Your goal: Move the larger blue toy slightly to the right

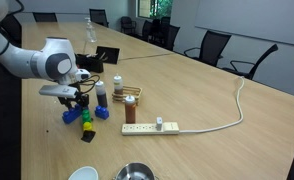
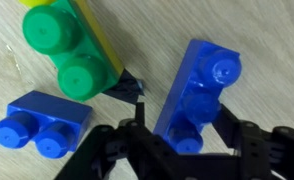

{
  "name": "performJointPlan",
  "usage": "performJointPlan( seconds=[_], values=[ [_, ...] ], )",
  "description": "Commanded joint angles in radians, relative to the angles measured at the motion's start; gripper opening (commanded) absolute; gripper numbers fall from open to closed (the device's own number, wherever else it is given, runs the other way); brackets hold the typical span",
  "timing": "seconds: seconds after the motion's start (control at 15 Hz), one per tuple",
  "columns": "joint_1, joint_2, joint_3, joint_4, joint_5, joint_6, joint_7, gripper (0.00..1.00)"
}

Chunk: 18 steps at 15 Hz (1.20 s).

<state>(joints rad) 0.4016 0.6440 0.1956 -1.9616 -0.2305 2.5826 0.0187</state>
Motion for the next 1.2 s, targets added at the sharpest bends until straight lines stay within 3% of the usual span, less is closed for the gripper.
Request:
performJointPlan(
  seconds=[0.0, 0.27, 0.33, 0.8, 1.0, 1.13],
  values=[
    [0.003, 0.006, -0.004, 0.017, 0.000, -0.012, -0.016, 0.40],
    [-0.003, -0.006, 0.000, 0.008, 0.007, -0.009, -0.013, 0.12],
    [-0.005, -0.010, 0.003, 0.006, 0.010, -0.011, -0.015, 0.10],
    [-0.006, -0.159, 0.018, -0.056, 0.036, -0.087, 0.018, 0.10],
    [0.012, -0.271, -0.028, -0.101, -0.004, -0.126, 0.132, 0.10],
    [-0.015, -0.333, -0.037, -0.139, 0.014, -0.127, 0.196, 0.10]
  ],
)
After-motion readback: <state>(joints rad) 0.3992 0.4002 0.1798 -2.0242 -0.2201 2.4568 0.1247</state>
